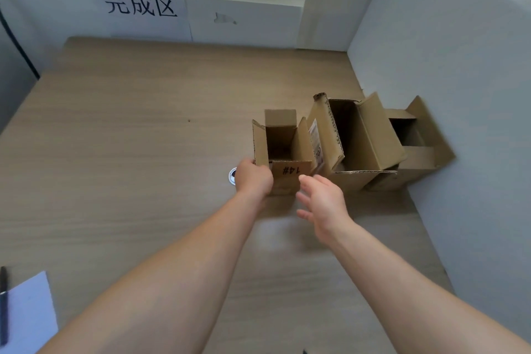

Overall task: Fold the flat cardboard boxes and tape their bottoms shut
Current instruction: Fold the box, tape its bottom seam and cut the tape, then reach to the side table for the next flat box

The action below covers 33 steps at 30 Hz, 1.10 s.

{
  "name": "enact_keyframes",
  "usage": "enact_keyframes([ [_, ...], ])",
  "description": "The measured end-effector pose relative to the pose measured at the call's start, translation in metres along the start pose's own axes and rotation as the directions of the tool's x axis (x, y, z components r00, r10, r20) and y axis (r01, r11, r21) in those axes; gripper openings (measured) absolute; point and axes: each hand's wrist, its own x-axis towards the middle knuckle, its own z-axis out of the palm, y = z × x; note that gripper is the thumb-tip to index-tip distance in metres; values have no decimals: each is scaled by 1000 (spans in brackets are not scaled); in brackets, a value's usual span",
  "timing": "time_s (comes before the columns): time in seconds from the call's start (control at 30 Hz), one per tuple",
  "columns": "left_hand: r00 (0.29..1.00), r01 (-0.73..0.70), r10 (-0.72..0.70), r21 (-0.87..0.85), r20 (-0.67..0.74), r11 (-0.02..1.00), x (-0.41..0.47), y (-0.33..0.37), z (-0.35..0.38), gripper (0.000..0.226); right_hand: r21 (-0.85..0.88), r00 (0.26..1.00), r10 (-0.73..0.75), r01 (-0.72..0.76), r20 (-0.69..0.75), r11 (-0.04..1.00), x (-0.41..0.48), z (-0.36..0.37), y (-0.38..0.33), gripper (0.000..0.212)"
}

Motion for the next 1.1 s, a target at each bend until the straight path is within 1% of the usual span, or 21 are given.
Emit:
enact_keyframes([
  [0.03, 1000, -11, 11, 8, 13, 1000, 2, 2, 2, 26, -4, 1000, -1, 1, -7, 1000, 2, -1, 2, 63],
  [0.13, 994, -32, 30, 22, 105, 999, 0, 5, 7, 12, -12, 999, -2, 2, -33, 1000, 5, -4, 8, 65],
  [0.23, 980, -39, 35, 19, 195, 999, -3, 3, 7, 8, -49, 999, -9, 7, -42, 999, 8, -9, 14, 63],
  [0.3, 976, -57, 45, 51, 215, 997, -7, -1, 1, 15, -85, 998, -19, 14, -54, 996, 9, -11, 16, 59],
  [0.37, 977, -90, 62, 128, 206, 988, -13, -4, -9, 32, -123, 997, -31, 22, -69, 992, 7, -13, 17, 54],
  [0.43, 979, -138, 94, 239, 183, 961, -24, -6, -22, 43, -186, 996, -59, 45, -69, 982, 3, -15, 18, 52],
  [0.5, 973, -205, 151, 355, 174, 912, -37, -10, -36, 44, -259, 993, -107, 92, -47, 962, -5, -17, 17, 51],
  [0.57, 959, -279, 216, 479, 182, 833, -52, -14, -50, 45, -364, 985, -173, 156, -12, 918, -16, -18, 15, 50],
  [0.63, 942, -334, 269, 602, 199, 725, -70, -16, -65, 45, -519, 966, -253, 244, 54, 819, -27, -20, 16, 52],
  [0.67, 936, -350, 285, 655, 208, 670, -80, -17, -72, 45, -614, 952, -289, 287, 100, 735, -33, -20, 16, 53],
  [0.73, 925, -365, 312, 735, 218, 571, -103, -21, -89, 45, -779, 922, -330, 357, 204, 515, -48, -19, 18, 55],
  [0.8, 918, -358, 343, 789, 199, 499, -129, -26, -107, 46, -846, 886, -345, 422, 309, 326, -66, -18, 20, 55],
  [0.87, 918, -323, 365, 829, 157, 456, -157, -32, -125, 45, -844, 830, -369, 506, 419, 180, -86, -16, 23, 47],
  [0.93, 915, -280, 389, 863, 107, 420, -190, -41, -143, 45, -808, 756, -388, 587, 527, 45, -107, -12, 28, 41],
  [1.0, 911, -226, 409, 888, 47, 402, -225, -52, -162, 45, -751, 678, -391, 658, 622, -56, -130, -8, 37, 41],
  [1.1, 906, -140, 421, 903, -49, 407, -278, -71, -191, 47, -648, 556, -379, 742, 740, -175, -164, 2, 50, 43],
])
